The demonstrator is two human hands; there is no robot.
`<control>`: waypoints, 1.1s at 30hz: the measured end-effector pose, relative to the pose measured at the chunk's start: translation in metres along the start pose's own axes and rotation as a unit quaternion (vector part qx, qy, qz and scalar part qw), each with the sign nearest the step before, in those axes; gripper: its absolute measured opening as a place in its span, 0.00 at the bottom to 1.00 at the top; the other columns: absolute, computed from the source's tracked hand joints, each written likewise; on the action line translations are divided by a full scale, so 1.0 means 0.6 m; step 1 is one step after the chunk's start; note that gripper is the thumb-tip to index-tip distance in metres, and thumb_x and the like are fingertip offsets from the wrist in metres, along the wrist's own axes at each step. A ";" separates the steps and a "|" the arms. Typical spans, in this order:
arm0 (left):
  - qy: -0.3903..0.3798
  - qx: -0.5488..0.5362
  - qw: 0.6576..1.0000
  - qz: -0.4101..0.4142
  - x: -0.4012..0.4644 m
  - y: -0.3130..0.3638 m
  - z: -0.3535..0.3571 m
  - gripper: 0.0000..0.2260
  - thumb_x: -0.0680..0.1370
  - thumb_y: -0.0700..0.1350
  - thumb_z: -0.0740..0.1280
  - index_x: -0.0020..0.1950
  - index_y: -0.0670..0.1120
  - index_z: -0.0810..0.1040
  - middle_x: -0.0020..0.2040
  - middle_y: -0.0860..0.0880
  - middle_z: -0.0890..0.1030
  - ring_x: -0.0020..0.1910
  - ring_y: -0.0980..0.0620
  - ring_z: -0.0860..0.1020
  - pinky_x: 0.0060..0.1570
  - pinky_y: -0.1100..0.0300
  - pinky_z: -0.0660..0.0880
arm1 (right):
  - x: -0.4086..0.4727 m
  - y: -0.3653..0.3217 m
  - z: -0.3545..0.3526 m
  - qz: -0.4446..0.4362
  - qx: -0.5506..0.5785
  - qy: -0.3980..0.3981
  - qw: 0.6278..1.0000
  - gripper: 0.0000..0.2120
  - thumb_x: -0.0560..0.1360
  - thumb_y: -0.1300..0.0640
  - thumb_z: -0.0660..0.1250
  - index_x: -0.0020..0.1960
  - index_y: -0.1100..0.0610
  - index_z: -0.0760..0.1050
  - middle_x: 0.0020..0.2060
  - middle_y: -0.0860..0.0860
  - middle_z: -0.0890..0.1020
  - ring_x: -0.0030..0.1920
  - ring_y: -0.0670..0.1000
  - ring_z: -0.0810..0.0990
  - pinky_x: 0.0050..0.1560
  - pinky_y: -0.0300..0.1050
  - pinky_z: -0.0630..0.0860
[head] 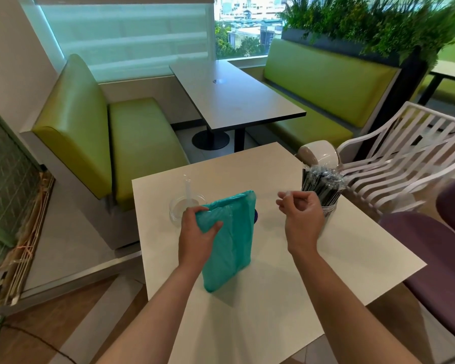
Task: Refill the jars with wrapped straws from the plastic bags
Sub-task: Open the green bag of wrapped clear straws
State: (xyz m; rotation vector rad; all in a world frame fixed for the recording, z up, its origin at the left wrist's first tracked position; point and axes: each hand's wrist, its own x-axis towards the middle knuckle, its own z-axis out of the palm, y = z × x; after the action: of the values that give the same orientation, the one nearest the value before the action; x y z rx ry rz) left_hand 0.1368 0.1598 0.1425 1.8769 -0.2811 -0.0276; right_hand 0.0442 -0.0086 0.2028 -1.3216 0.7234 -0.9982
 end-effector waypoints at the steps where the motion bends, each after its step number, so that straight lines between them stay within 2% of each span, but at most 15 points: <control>1: 0.000 0.004 1.000 0.001 0.000 0.002 0.001 0.18 0.74 0.49 0.75 0.58 0.55 0.69 0.57 0.56 0.74 0.56 0.54 0.75 0.53 0.56 0.77 | -0.001 -0.003 0.000 -0.005 0.007 0.004 1.000 0.04 0.77 0.61 0.67 0.45 0.55 0.74 0.42 0.51 0.85 0.42 0.51 0.85 0.51 0.53 0.82; 6: 0.009 0.012 1.000 0.003 -0.001 0.006 0.003 0.18 0.74 0.48 0.74 0.58 0.54 0.69 0.56 0.56 0.73 0.54 0.54 0.75 0.51 0.59 0.74 | 0.002 -0.019 -0.005 -0.035 0.024 0.012 0.999 0.03 0.78 0.62 0.66 0.46 0.56 0.73 0.43 0.52 0.85 0.42 0.51 0.85 0.49 0.50 0.82; 11: 0.016 0.031 0.999 -0.005 0.000 0.012 0.002 0.18 0.74 0.48 0.74 0.58 0.54 0.68 0.57 0.55 0.72 0.53 0.54 0.73 0.46 0.62 0.71 | -0.001 -0.033 -0.006 -0.091 0.018 0.002 0.996 0.04 0.77 0.63 0.66 0.46 0.56 0.72 0.44 0.51 0.85 0.45 0.50 0.85 0.48 0.43 0.81; 15: 0.009 0.038 0.999 -0.006 0.002 0.012 0.006 0.19 0.73 0.51 0.74 0.58 0.56 0.67 0.59 0.56 0.72 0.54 0.54 0.74 0.47 0.57 0.75 | -0.017 -0.011 0.004 -0.107 -0.089 -0.093 0.986 0.07 0.76 0.62 0.69 0.43 0.53 0.72 0.43 0.50 0.84 0.44 0.44 0.84 0.43 0.39 0.80; 20: 0.017 0.033 0.999 -0.007 0.004 0.021 0.014 0.20 0.72 0.55 0.74 0.56 0.57 0.67 0.58 0.55 0.73 0.53 0.53 0.76 0.55 0.47 0.76 | -0.076 0.068 0.010 -0.070 -0.206 -0.215 0.952 0.08 0.75 0.58 0.70 0.43 0.48 0.72 0.41 0.43 0.82 0.43 0.44 0.82 0.48 0.48 0.81; 24: 0.029 0.047 0.998 -0.023 0.004 0.034 0.016 0.20 0.72 0.56 0.73 0.56 0.56 0.67 0.57 0.55 0.74 0.52 0.53 0.76 0.57 0.45 0.75 | -0.117 0.103 0.017 -0.057 -0.235 -0.274 0.931 0.04 0.76 0.55 0.69 0.46 0.47 0.74 0.43 0.39 0.81 0.47 0.41 0.80 0.51 0.47 0.79; 27: 0.045 0.047 0.997 -0.033 0.004 0.046 0.014 0.21 0.71 0.57 0.74 0.56 0.55 0.66 0.56 0.54 0.75 0.51 0.53 0.76 0.55 0.48 0.76 | -0.127 0.110 0.024 -0.049 -0.209 -0.272 0.938 0.04 0.78 0.55 0.67 0.51 0.48 0.77 0.48 0.39 0.81 0.51 0.41 0.80 0.56 0.46 0.78; 29: 0.053 0.036 0.997 -0.041 0.004 0.054 0.014 0.22 0.71 0.57 0.74 0.57 0.54 0.66 0.57 0.53 0.76 0.50 0.53 0.78 0.53 0.50 0.78 | -0.129 0.109 0.026 -0.044 -0.206 -0.270 0.939 0.10 0.76 0.51 0.68 0.57 0.48 0.76 0.52 0.39 0.80 0.53 0.40 0.78 0.58 0.44 0.77; 31: 0.059 0.025 0.997 -0.050 0.007 0.057 0.016 0.24 0.70 0.56 0.75 0.58 0.55 0.65 0.57 0.53 0.76 0.51 0.53 0.78 0.54 0.49 0.78 | -0.130 0.107 0.028 -0.031 -0.215 -0.285 0.934 0.22 0.73 0.48 0.72 0.64 0.48 0.72 0.57 0.39 0.76 0.57 0.39 0.75 0.59 0.36 0.74; 33: 0.056 0.024 0.996 -0.058 0.011 0.059 0.021 0.26 0.69 0.57 0.75 0.60 0.56 0.64 0.58 0.54 0.76 0.54 0.53 0.78 0.55 0.48 0.78 | -0.131 0.107 0.033 -0.028 -0.231 -0.289 0.929 0.31 0.70 0.49 0.75 0.69 0.49 0.67 0.61 0.40 0.73 0.61 0.39 0.72 0.62 0.35 0.72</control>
State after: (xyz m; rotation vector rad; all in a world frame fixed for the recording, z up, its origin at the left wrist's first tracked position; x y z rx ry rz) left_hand 0.1347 0.1364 0.1728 1.9328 -0.0958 0.0048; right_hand 0.0398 0.0686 0.1337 -1.9436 0.4729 -0.4362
